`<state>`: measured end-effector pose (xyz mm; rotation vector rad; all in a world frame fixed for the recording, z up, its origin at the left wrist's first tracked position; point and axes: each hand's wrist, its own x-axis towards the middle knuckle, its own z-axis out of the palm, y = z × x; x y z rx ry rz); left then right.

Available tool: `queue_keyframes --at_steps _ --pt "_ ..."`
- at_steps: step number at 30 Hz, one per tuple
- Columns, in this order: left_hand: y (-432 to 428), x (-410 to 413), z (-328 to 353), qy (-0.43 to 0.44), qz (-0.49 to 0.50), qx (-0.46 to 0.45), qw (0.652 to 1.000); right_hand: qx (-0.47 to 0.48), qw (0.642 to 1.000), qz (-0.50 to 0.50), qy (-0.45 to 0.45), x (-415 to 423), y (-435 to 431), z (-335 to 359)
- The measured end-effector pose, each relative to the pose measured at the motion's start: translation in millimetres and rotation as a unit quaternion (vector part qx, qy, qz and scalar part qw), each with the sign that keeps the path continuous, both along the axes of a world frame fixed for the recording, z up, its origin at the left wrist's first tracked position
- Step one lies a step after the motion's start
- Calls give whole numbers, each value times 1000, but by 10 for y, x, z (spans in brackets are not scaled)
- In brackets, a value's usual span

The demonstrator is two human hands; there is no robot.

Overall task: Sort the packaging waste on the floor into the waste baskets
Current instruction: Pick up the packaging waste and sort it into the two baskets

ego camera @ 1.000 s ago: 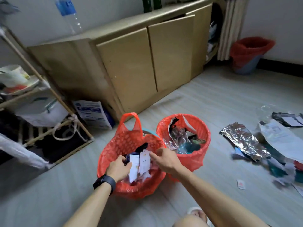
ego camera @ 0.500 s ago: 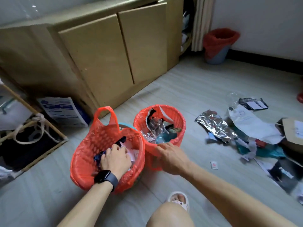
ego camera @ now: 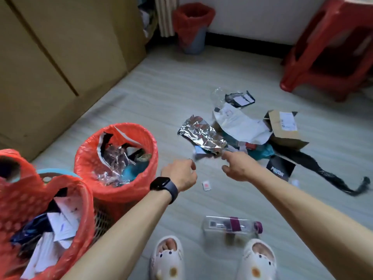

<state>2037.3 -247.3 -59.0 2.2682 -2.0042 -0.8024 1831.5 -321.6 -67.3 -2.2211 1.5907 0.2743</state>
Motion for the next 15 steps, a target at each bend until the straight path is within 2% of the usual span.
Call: queue_keyframes --at_steps 3,8,11,15 --pt "-142 -207 -499 3 -25 83 996 69 996 -47 -14 -235 28 -479" --pt "-187 -356 -1319 -2 -63 162 985 163 984 -72 -6 -409 202 -1329" --pt "-291 -392 -1677 -20 -83 170 982 184 981 -60 8 -422 205 -1651" --pt "-478 -449 -1979 -22 -106 127 986 166 981 12 98 -430 169 -1899"
